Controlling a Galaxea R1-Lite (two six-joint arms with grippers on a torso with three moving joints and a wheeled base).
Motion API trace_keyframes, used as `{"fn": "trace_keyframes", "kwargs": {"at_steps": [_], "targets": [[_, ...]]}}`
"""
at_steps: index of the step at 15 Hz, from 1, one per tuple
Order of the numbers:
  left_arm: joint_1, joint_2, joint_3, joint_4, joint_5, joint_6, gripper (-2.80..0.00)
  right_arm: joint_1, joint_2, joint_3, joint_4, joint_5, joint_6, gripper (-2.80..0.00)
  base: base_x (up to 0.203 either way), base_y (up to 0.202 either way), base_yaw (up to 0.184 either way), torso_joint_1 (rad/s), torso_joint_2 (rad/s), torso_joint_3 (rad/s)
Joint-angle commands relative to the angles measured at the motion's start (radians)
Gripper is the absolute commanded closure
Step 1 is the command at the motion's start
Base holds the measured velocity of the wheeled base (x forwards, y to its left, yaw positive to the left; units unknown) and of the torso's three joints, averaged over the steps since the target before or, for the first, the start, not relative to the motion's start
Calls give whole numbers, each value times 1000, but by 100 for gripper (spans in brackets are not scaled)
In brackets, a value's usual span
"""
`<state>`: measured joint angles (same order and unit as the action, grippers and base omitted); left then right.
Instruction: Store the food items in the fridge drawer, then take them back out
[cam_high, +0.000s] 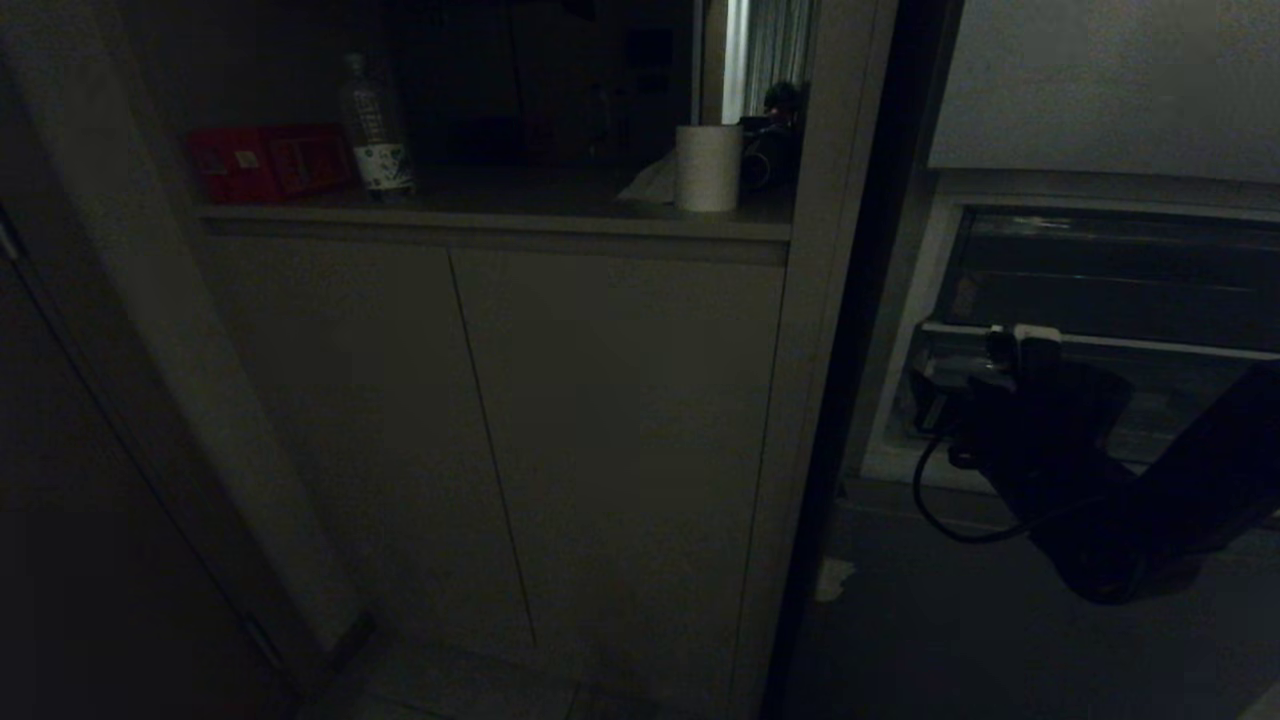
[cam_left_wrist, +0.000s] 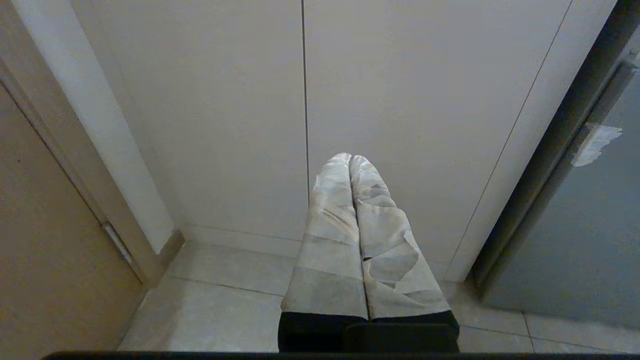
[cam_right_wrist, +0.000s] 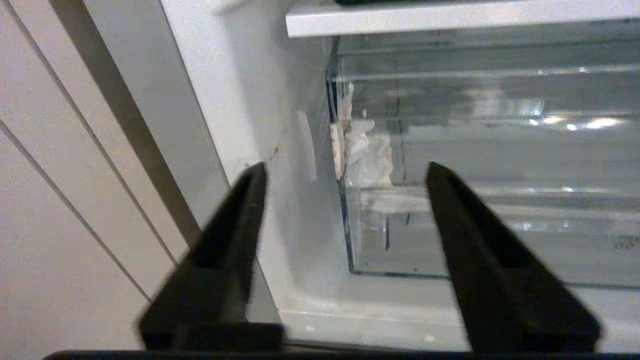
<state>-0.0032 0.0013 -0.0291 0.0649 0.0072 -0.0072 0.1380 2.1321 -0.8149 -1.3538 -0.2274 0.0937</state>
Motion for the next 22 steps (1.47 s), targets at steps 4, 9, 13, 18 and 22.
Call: {"fn": "trace_keyframes", "kwargs": {"at_steps": [4, 9, 13, 18, 22], "targets": [[0, 0, 0, 0, 0, 0, 0, -31, 43, -52, -36, 35, -24, -280, 0, 0, 0, 0, 0, 0], [0, 0, 0, 0, 0, 0, 0, -54, 93, -91, -34, 33, -34, -280, 0, 0, 0, 0, 0, 0], [0, 0, 0, 0, 0, 0, 0, -60, 106, -116, -33, 31, -34, -280, 0, 0, 0, 0, 0, 0], [0, 0, 0, 1, 0, 0, 0, -61, 126, -156, -20, 28, -32, -280, 0, 0, 0, 0, 0, 0], [0, 0, 0, 1, 0, 0, 0, -61, 127, -191, 5, 26, -31, -280, 0, 0, 0, 0, 0, 0]]}}
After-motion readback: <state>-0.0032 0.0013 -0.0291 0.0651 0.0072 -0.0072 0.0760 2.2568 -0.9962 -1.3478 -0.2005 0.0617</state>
